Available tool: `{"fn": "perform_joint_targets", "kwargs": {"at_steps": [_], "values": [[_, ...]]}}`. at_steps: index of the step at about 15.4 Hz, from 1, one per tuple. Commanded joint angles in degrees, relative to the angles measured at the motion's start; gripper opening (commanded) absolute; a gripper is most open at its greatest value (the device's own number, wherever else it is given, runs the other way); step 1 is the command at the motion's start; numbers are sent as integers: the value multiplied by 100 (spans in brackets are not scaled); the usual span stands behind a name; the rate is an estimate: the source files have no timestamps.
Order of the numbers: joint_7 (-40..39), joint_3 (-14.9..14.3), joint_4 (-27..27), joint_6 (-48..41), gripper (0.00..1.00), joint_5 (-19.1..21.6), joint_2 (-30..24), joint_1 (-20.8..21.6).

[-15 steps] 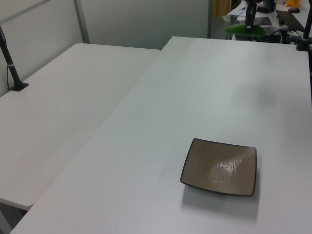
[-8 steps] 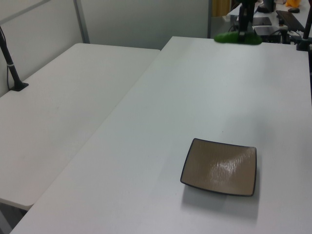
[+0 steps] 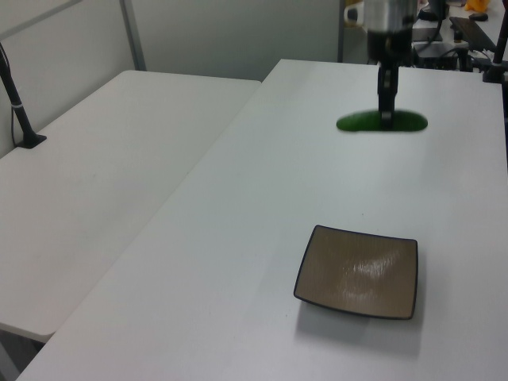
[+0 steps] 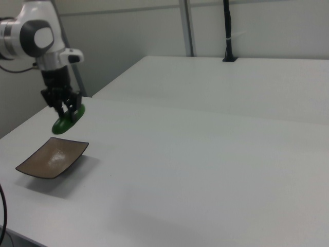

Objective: Cucumber placed on a ceramic plate
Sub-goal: 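Lift the cucumber and carry it over the brown square plate, then lower the cucumber onto the plate and open the gripper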

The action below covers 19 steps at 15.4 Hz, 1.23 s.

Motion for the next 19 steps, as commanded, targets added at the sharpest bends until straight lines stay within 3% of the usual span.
{"fn": "perform_joint_targets", "kwargs": {"at_steps": [1, 5, 8, 19], "values": [[736, 279, -54, 575, 14, 62, 560, 308], [1590, 833, -168, 1559, 14, 27, 1193, 326], [1889, 1088, -230, 1991, 14, -52, 1528, 343], [2242, 1151, -467, 2906, 20, -368, 2082, 660]]}}
